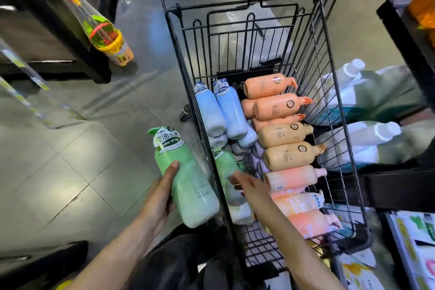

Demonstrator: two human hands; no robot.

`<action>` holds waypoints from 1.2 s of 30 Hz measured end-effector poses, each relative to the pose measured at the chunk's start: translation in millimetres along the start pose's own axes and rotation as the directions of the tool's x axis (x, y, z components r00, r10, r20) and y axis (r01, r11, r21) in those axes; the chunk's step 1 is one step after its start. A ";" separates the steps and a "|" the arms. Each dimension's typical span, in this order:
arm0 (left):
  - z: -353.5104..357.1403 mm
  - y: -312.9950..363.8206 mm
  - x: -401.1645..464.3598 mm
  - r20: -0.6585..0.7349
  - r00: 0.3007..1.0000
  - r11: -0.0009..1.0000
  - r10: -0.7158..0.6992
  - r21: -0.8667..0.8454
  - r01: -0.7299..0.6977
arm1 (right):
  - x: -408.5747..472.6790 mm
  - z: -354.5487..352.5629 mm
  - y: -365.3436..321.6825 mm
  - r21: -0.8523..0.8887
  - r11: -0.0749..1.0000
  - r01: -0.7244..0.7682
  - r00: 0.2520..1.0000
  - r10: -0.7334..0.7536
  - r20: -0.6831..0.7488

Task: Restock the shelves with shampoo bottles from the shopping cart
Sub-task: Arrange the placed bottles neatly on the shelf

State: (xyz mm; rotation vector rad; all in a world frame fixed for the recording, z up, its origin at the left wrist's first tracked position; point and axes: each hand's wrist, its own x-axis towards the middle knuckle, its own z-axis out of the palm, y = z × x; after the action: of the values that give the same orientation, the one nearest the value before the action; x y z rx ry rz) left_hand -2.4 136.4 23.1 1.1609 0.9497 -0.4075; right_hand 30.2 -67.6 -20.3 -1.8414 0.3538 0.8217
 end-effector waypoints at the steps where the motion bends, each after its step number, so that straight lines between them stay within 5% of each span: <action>1: -8.0 1.3 1.3 -0.021 1.000 1.000 -0.002 0.007 0.002 | 25.0 -2.9 9.2 -0.102 0.994 -0.025 0.996 0.016 -0.089; 4: -29.8 2.4 2.3 -0.050 0.999 0.999 0.009 0.033 -0.008 | 81.0 5.9 34.1 -0.347 0.933 -0.095 0.989 0.050 -0.137; 7: -44.4 -1.1 -1.1 -0.025 1.000 0.996 0.013 0.093 -0.011 | 108.8 22.7 49.6 -0.233 0.955 -0.186 0.982 0.183 -0.037; 13: -52.7 -14.6 -12.2 -0.010 1.000 0.990 -0.008 0.138 0.009 | 91.2 12.2 41.9 -0.232 0.928 -0.292 0.956 0.277 -0.096; 16: -40.0 -15.7 -21.9 0.064 0.998 0.983 -0.002 0.186 -0.010 | 55.2 0.4 44.7 -0.096 0.944 -0.315 0.946 0.304 -0.117; 21: 7.9 -13.9 -39.9 0.262 0.965 0.947 0.032 0.301 -0.113 | -27.8 -32.2 60.9 0.239 0.942 -0.234 0.962 0.260 -0.085; 28: 93.1 -45.2 -73.8 0.486 0.874 0.855 0.022 0.444 -0.268 | -165.8 -76.5 92.0 0.615 0.788 0.036 0.940 0.183 -0.289; 36: 194.4 -117.8 -174.9 0.766 0.632 0.756 -0.116 0.481 -0.444 | -321.3 -108.6 161.7 0.707 0.631 0.318 0.792 0.233 -0.565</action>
State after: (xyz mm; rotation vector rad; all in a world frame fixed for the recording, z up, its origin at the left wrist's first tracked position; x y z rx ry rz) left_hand -103.7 -117.2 110.6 1.4803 -0.1184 -1.0282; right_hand -255.4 -274.2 109.7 -1.1877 0.9242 -0.0753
